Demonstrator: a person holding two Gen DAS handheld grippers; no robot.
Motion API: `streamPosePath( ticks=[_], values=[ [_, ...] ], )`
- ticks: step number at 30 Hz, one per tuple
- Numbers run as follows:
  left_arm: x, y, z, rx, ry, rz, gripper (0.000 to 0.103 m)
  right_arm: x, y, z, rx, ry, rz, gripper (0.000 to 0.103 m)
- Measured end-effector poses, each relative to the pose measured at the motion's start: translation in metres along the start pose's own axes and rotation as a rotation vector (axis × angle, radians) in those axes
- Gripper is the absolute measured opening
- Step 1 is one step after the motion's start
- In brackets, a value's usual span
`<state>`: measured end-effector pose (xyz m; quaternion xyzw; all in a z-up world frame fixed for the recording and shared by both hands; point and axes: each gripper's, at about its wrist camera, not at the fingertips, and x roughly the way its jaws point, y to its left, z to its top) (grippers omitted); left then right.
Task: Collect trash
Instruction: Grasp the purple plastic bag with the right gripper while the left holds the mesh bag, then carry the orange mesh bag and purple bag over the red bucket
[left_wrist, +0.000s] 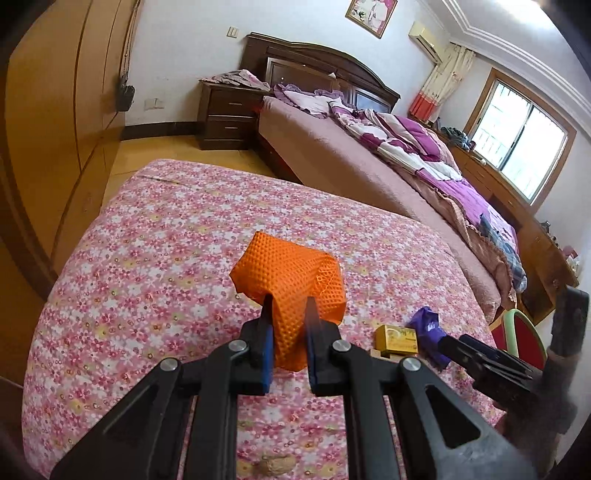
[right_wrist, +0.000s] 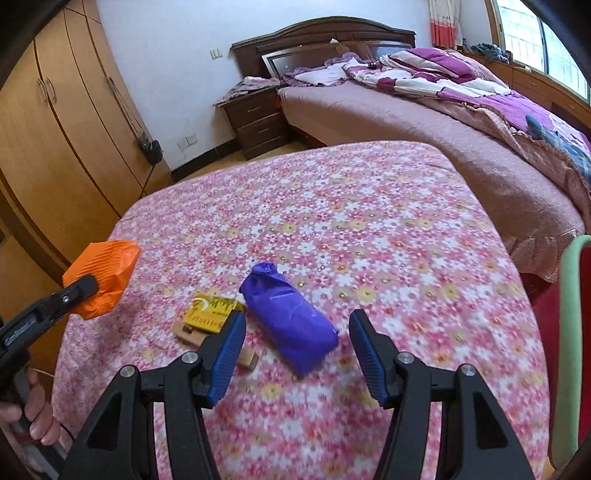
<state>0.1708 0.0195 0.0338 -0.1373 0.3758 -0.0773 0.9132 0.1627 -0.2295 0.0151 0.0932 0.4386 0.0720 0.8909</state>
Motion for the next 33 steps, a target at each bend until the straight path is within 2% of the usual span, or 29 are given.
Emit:
streamPosePath(
  ticks=[2,5,8,11,13,20,33],
  values=[
    [0.004,0.001,-0.001,-0.005,0.007,-0.006,0.013,0.006,0.0,-0.001,0.006,0.012,0.005,0.061],
    [0.006,0.003,-0.003,-0.012,0.012,-0.014,0.013,0.011,0.004,-0.005,-0.01,-0.002,-0.014,0.052],
    [0.006,0.004,-0.004,-0.017,0.016,-0.044,0.013,0.011,-0.003,-0.007,0.037,-0.02,0.015,0.048],
    [0.005,0.001,-0.002,-0.02,0.011,-0.061,0.013,0.008,-0.011,-0.007,0.068,-0.025,-0.016,0.026],
    [0.003,-0.002,-0.003,-0.014,0.007,-0.064,0.013,0.006,-0.018,-0.008,0.094,-0.03,0.005,0.02],
    [-0.016,-0.015,-0.006,0.026,-0.022,-0.086,0.013,-0.019,-0.029,-0.021,0.153,-0.04,0.027,0.016],
    [-0.051,-0.047,-0.02,0.077,-0.032,-0.155,0.013,-0.117,-0.031,-0.064,0.208,-0.173,0.07,0.016]
  ],
)
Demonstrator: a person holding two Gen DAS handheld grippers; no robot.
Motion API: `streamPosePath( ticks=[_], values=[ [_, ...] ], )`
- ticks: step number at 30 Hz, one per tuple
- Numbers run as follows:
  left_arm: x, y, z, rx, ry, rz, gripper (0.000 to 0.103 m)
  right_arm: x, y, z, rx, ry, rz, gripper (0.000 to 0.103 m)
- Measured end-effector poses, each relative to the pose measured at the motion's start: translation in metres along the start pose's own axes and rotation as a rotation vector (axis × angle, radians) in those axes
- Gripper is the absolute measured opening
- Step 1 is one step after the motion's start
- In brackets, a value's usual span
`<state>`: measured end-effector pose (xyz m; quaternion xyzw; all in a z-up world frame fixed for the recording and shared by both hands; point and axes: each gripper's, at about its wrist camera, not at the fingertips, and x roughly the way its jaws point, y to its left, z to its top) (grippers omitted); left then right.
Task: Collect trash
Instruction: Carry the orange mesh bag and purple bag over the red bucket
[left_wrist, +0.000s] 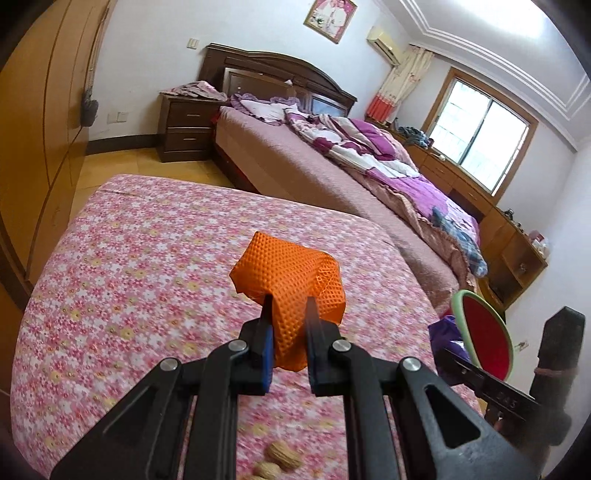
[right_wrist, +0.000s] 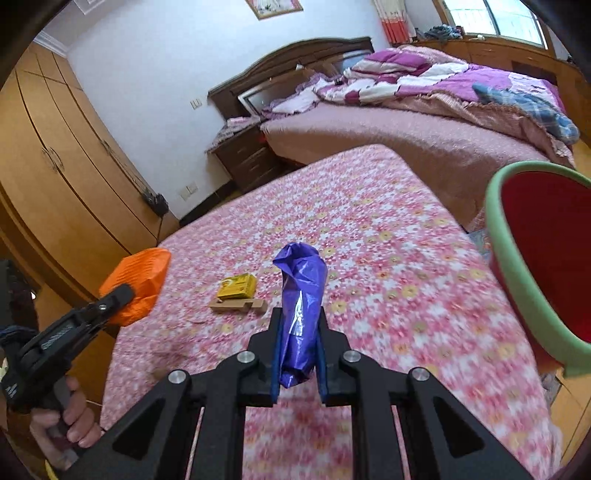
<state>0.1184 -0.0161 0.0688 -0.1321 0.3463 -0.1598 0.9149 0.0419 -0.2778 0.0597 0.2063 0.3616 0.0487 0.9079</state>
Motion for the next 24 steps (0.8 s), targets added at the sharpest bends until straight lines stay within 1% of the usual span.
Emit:
streamPosePath(
  ticks=[3,8,12,16,19,24],
  values=[
    [-0.009,-0.014,-0.003,0.019,-0.001,-0.025,0.013,-0.026,-0.006,-0.002,0.009,-0.048,-0.015,0.016],
    [-0.02,-0.038,-0.007,0.059,-0.005,-0.05,0.013,-0.062,-0.016,-0.002,0.034,-0.115,-0.017,0.016],
    [-0.024,-0.06,-0.012,0.084,0.013,-0.095,0.013,-0.091,-0.025,-0.005,0.048,-0.174,-0.037,0.016],
    [-0.025,-0.082,-0.016,0.129,0.029,-0.125,0.013,-0.11,-0.04,-0.004,0.073,-0.209,-0.056,0.016],
    [-0.025,-0.102,-0.017,0.179,0.027,-0.142,0.013,-0.122,-0.054,-0.004,0.09,-0.235,-0.082,0.016],
    [-0.019,-0.137,-0.012,0.236,0.043,-0.192,0.013,-0.143,-0.077,-0.004,0.119,-0.287,-0.128,0.016]
  ],
)
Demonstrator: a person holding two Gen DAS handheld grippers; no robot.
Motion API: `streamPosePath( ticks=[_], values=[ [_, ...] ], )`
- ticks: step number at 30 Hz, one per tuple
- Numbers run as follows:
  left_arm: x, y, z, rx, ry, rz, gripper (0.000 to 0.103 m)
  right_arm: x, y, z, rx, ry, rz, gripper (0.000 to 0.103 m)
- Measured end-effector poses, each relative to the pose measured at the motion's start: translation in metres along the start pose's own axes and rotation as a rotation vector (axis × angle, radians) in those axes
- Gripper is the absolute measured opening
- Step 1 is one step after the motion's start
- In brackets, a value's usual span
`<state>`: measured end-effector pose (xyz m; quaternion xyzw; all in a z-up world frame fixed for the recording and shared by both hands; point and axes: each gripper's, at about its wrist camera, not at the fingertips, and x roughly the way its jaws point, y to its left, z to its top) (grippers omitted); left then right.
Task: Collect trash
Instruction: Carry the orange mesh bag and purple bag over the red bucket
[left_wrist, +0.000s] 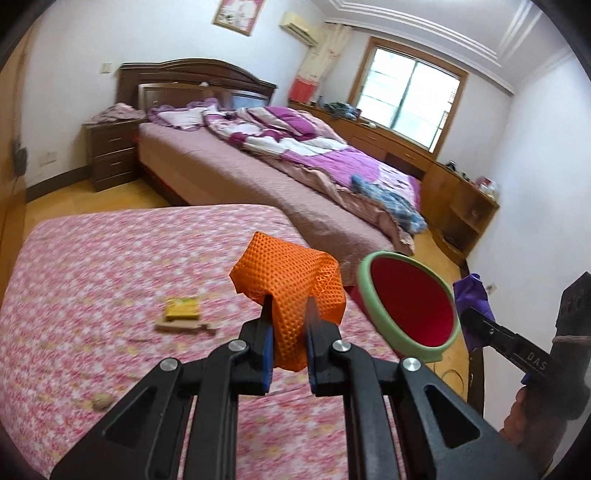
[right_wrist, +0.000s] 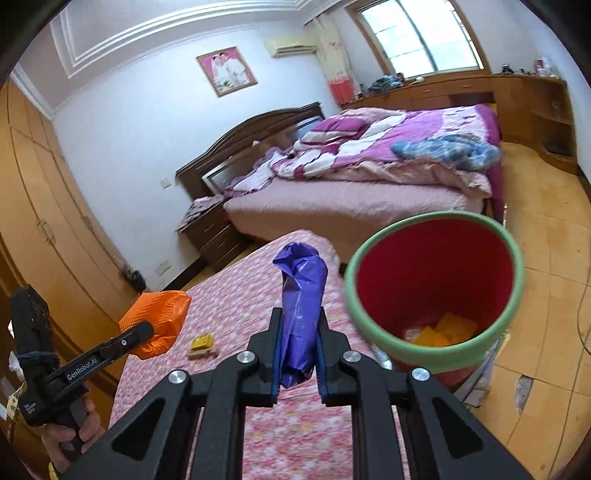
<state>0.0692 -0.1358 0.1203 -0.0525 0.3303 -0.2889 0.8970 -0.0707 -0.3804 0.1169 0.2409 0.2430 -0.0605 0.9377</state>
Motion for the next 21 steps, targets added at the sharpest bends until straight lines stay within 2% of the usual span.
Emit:
streamPosePath(
  ticks=[7,11,21],
  values=[
    [0.03,-0.045,0.017,0.082,0.022,-0.062,0.013,-0.013,-0.035,0.014,0.022,-0.065,-0.058,0.016],
    [0.056,-0.073,0.02,0.141,0.055,-0.071,0.013,-0.015,-0.054,0.019,0.049,-0.088,-0.07,0.016],
    [0.13,-0.129,0.019,0.203,0.145,-0.11,0.013,0.004,-0.098,0.033,0.054,-0.083,-0.111,0.016]
  ],
)
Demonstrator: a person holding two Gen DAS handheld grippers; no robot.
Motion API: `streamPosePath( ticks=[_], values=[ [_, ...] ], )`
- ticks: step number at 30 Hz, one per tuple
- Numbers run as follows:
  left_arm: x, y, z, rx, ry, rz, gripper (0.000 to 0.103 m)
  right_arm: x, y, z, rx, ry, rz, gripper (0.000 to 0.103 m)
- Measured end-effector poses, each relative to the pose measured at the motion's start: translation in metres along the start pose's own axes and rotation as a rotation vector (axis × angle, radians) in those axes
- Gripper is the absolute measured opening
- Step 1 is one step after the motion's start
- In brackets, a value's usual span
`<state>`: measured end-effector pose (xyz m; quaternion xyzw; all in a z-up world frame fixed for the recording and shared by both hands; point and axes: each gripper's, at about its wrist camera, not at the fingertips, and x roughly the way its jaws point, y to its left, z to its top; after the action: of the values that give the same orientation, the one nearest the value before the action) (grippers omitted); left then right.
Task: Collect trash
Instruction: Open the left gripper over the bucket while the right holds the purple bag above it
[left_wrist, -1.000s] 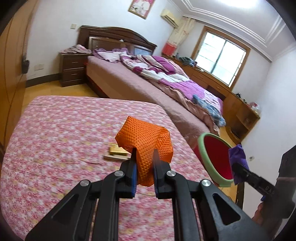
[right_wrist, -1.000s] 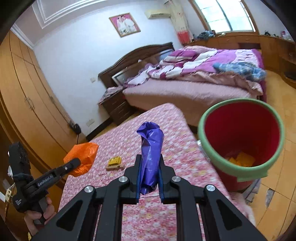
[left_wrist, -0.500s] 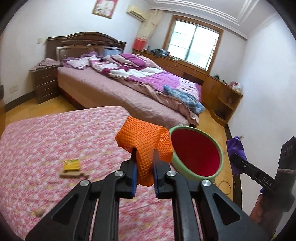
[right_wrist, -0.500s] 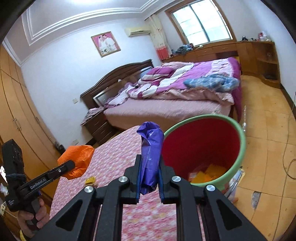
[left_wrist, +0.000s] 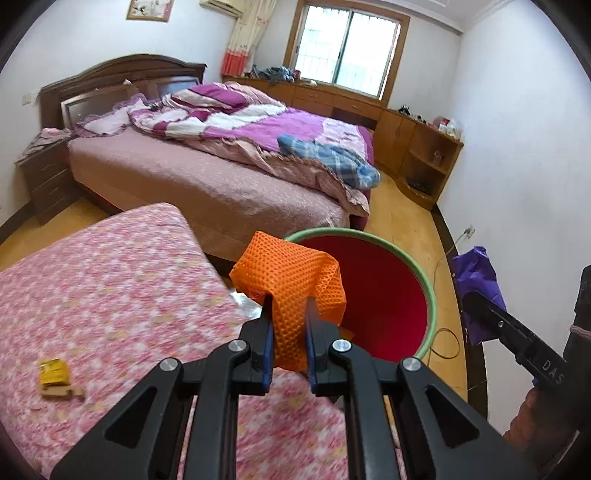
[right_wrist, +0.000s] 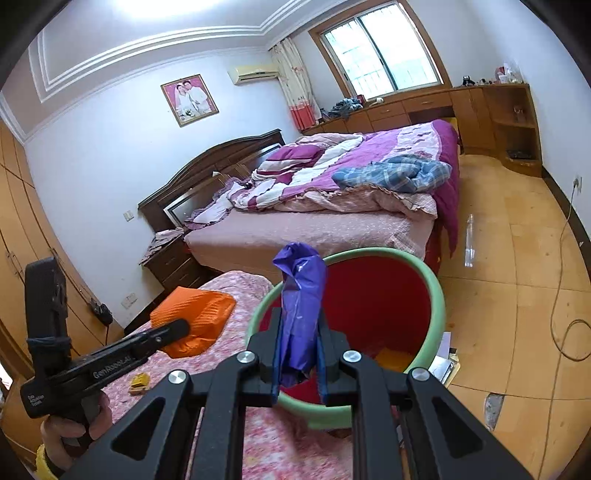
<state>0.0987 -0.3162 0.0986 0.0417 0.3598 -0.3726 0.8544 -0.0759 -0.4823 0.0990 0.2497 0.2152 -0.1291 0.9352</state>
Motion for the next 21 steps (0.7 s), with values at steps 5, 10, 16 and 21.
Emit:
streamPosePath(
  ticks=[5,10,16,21],
  values=[
    [0.037,-0.015,0.001,0.023,0.054,0.0,0.013,0.019,-0.024,0.002,0.027,0.023,-0.01,0.016],
    [0.074,-0.024,0.0,0.049,0.092,0.021,0.014,0.035,-0.048,0.001,0.058,0.056,-0.029,0.016],
    [0.105,-0.029,-0.003,0.026,0.145,0.034,0.028,0.051,-0.065,0.001,0.053,0.095,-0.045,0.017],
    [0.111,-0.033,-0.005,0.029,0.151,0.047,0.036,0.062,-0.069,0.001,0.054,0.118,-0.039,0.017]
  ],
)
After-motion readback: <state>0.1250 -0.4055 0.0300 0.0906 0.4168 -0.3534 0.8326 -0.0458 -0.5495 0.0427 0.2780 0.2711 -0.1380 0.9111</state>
